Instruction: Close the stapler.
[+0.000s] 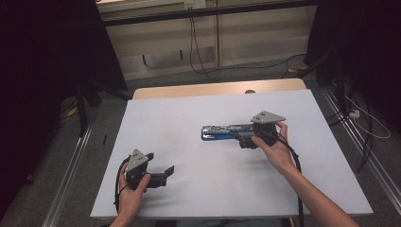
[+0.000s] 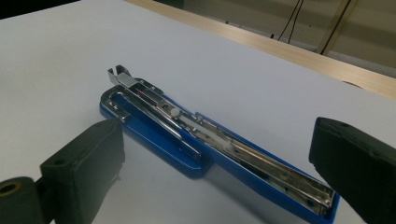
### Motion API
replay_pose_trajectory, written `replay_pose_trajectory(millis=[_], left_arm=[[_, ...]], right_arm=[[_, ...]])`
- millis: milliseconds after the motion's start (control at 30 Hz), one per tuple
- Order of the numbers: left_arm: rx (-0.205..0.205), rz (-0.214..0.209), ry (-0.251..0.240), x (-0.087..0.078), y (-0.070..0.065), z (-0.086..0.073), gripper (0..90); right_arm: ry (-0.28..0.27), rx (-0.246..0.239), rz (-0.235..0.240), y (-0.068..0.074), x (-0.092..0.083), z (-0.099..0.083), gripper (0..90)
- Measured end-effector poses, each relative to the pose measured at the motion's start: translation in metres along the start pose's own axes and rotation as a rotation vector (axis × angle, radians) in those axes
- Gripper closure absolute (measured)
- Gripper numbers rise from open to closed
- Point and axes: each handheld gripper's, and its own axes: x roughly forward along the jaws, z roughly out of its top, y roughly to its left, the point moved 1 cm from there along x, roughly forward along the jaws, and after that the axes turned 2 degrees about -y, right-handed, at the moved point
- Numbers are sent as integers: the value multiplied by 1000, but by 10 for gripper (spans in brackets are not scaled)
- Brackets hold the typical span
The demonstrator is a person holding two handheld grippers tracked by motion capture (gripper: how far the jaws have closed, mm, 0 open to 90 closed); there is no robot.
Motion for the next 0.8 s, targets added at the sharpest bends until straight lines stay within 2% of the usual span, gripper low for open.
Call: replay_pose_trajectory(millis=[100, 200, 267, 433, 567, 633, 700, 800], left_arm=[[8, -2, 6, 3, -3, 0, 35], [18, 7, -10, 5, -7, 3, 40], [13, -12, -9, 7, -11, 5, 40], [34, -44, -7, 15, -21, 7, 50], [1, -72, 25, 28, -19, 5, 75], [26, -58, 26, 33, -17, 6, 79], [14, -52, 13, 37, -16, 8, 81], [20, -39, -12, 43, -14, 12, 81]], right_arm=[[-21, 5, -34, -3, -5, -6, 30], [-23, 24, -26, -6, -9, -11, 34], [-23, 25, -35, -8, -12, -14, 35], [-45, 33, -45, -12, -24, -17, 34], [-82, 26, -76, -19, -33, -19, 34], [-91, 26, -97, -24, -37, -21, 34], [-98, 35, -116, -27, -40, -22, 27], [-95, 47, -138, -31, -42, -24, 22]])
